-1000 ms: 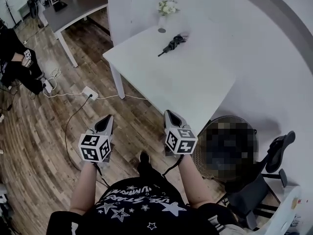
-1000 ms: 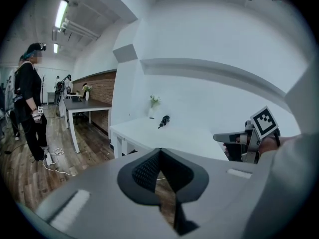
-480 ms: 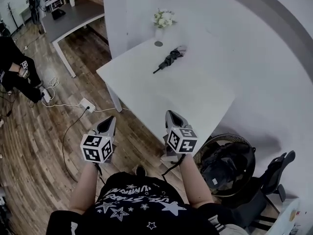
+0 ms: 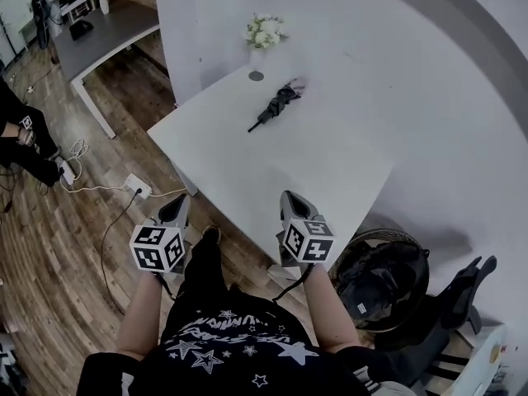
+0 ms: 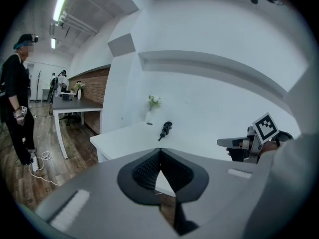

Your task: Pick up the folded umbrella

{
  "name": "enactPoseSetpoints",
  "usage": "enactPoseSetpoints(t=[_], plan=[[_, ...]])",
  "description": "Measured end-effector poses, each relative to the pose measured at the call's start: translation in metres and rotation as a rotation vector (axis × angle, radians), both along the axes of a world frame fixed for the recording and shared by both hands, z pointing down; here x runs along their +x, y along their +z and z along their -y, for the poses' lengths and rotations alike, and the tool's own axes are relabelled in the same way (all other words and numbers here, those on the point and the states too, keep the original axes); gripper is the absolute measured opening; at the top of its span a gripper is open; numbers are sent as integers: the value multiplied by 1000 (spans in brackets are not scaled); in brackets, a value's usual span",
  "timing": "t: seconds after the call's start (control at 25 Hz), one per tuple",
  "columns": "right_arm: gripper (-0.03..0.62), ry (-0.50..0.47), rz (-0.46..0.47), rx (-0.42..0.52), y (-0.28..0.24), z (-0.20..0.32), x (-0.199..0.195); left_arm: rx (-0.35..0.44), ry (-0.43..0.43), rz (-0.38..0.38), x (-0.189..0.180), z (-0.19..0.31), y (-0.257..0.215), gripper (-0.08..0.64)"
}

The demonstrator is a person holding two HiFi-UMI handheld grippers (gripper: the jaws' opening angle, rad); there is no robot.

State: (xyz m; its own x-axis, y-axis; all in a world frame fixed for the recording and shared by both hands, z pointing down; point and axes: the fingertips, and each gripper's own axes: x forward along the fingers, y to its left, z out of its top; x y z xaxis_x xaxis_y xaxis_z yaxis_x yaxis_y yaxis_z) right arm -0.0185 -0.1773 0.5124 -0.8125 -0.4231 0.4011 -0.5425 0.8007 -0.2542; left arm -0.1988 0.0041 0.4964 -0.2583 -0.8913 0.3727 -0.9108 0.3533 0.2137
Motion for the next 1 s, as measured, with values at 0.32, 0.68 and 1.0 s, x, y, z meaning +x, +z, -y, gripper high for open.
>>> enactPoseSetpoints(t=[0.32,0.68,1.0], plan=[[17,181,-20,-3,0,89,-8,5,169,-6,-53,126,-6,3],[17,400,-58,-24,-2,139,-8,-25,418,-56,-73,245,-4,3],[17,522,-91,-45,5,160,-6,-44,553,-44,-80,330,-3,91]])
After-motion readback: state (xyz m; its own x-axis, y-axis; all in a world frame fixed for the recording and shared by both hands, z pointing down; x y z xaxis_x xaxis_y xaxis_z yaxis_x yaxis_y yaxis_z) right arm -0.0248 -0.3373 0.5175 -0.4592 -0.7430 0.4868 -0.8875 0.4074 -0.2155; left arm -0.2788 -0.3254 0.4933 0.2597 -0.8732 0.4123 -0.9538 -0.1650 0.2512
